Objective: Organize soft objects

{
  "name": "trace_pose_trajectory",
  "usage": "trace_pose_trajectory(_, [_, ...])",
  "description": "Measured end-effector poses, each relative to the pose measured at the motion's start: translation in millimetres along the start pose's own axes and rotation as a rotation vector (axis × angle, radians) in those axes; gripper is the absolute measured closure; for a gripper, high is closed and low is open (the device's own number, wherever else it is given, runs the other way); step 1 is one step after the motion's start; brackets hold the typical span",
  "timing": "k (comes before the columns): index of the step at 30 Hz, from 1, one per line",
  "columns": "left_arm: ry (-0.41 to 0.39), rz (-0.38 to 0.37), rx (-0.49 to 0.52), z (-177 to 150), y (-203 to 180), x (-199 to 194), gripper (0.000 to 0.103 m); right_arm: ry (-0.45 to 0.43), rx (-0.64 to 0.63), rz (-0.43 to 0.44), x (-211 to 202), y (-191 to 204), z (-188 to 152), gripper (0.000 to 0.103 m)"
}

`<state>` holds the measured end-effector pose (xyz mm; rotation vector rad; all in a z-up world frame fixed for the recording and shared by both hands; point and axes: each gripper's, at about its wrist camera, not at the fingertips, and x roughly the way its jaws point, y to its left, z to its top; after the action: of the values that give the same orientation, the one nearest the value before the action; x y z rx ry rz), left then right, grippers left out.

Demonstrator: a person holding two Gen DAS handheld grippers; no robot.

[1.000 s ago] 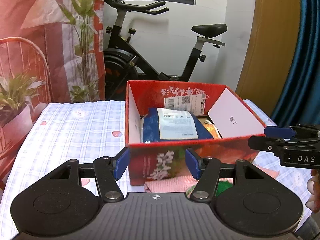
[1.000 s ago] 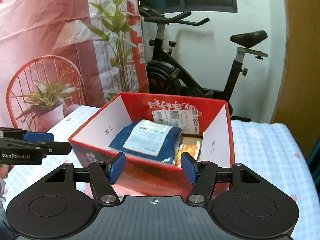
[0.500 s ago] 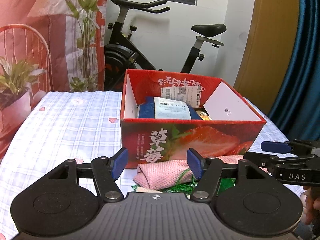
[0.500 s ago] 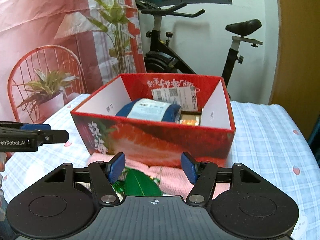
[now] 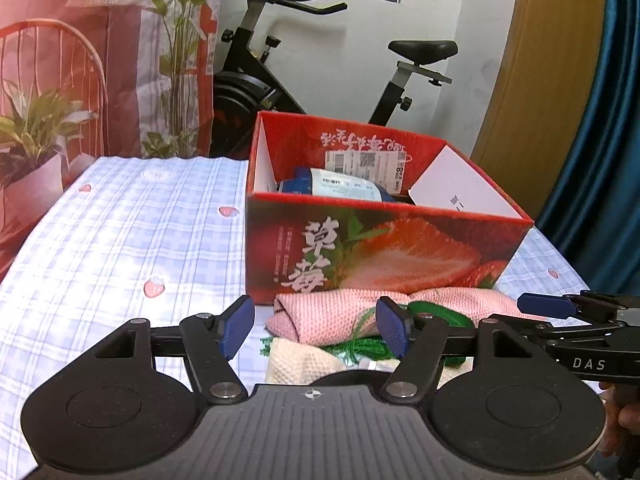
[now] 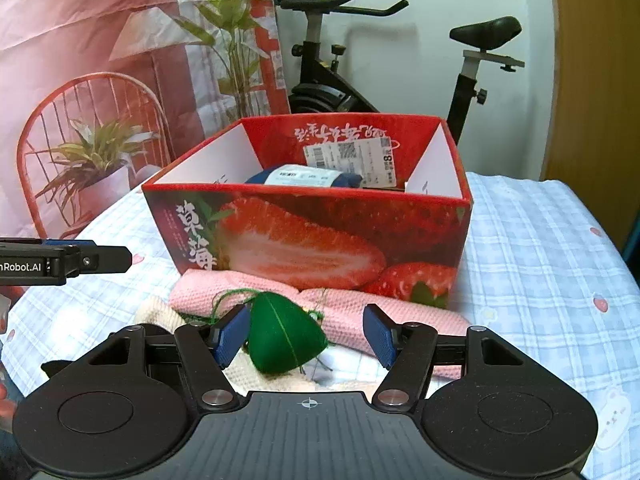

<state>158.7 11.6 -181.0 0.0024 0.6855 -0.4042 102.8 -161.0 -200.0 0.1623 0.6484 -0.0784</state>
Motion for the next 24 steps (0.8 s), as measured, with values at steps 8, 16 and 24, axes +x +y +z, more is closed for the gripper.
trace_pose_trajectory(8, [0.032, -0.030, -0.009, -4, -2, 11, 0.034, 0.026, -0.027, 0.008, 9, 3, -6, 0.043])
trace_pose_trajectory(16, [0.087, -0.086, 0.006, 4, -12, 43, 0.034, 0.102, -0.029, 0.035, 34, 6, -16, 0.043])
trace_pose_trajectory(24, [0.169, -0.210, 0.004, 14, -41, 87, 0.034, 0.126, -0.022, 0.080, 56, -4, -16, 0.050])
